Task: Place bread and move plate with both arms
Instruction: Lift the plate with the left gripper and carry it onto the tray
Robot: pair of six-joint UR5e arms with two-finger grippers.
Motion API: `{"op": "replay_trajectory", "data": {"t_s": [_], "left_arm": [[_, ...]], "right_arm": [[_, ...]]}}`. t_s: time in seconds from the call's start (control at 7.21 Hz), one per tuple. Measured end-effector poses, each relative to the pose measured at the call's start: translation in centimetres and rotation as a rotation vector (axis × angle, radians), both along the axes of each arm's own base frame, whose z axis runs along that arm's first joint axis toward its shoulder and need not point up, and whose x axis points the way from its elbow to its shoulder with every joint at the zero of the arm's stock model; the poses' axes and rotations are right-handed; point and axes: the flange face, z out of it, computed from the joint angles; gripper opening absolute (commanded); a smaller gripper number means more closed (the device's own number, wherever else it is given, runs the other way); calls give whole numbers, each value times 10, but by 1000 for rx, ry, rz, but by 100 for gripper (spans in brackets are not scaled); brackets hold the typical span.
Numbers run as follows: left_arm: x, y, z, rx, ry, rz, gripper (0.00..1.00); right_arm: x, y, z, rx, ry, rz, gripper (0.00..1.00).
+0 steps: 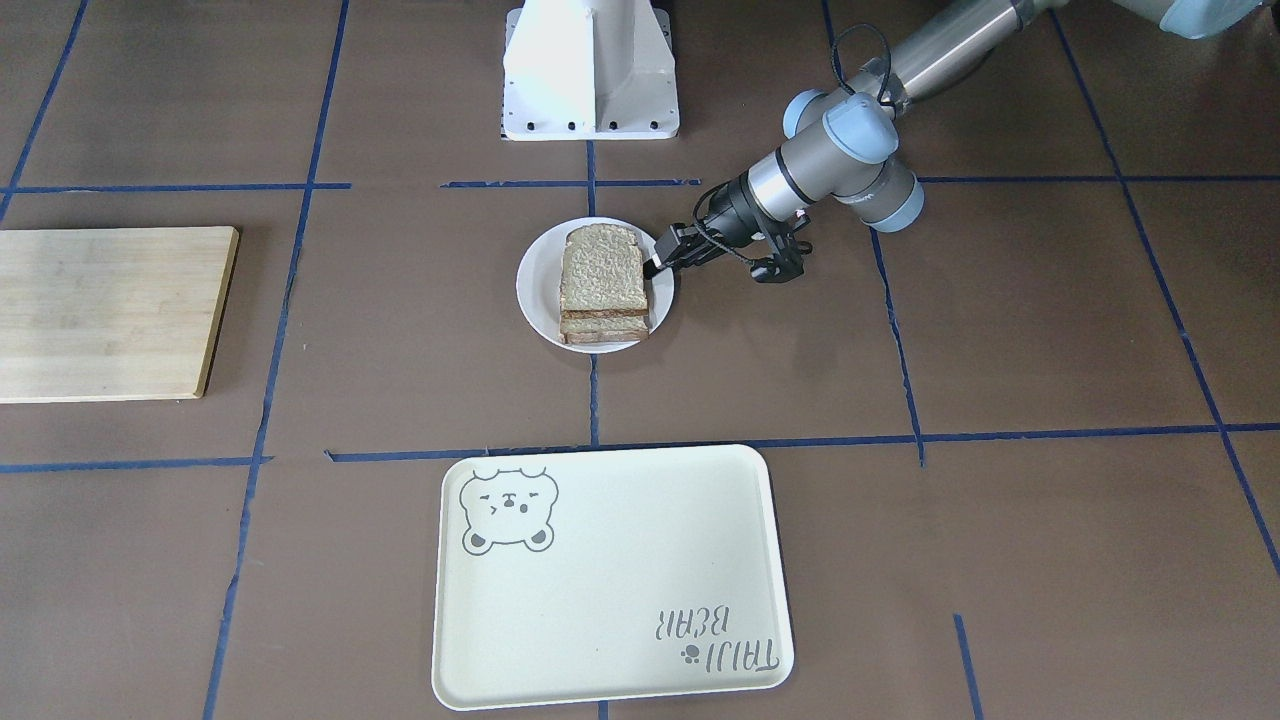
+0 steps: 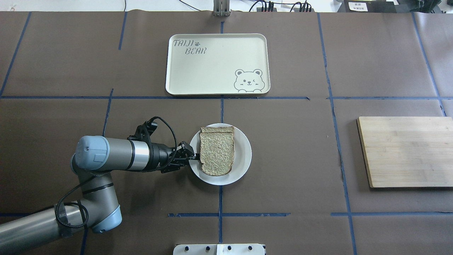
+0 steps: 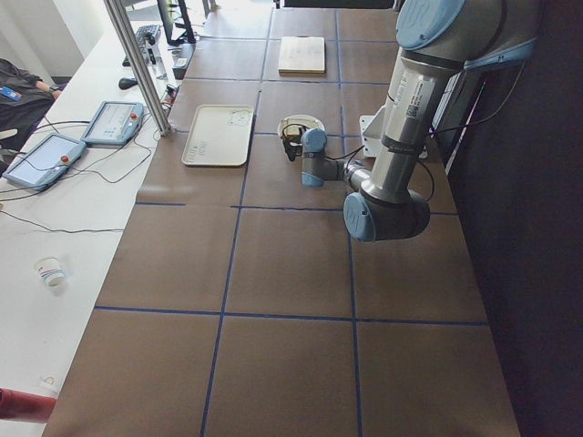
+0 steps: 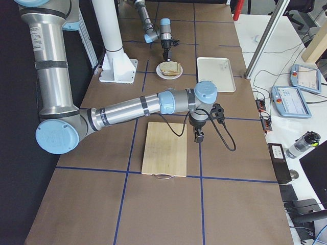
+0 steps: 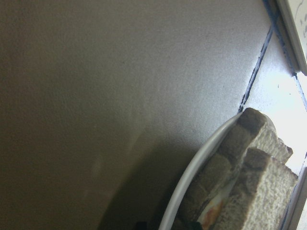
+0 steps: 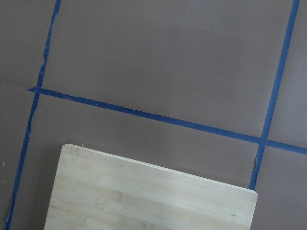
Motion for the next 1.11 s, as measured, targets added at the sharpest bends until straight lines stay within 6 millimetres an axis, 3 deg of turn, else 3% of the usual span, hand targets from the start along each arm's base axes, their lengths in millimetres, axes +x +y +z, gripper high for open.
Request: {"op": "replay_trajectory", "data": {"t_s": [0.42, 0.83, 1.11], "left_arm": [[-3, 2, -7, 6, 15, 8, 0], [-23, 3, -40, 39, 90, -1, 0], [-35, -8, -48, 51, 116, -32, 0]], "right_arm": [[5, 1, 2, -3, 4, 9, 100], [7, 4, 10, -21, 8, 13, 100], [7, 4, 14, -24, 20, 15, 100]]}}
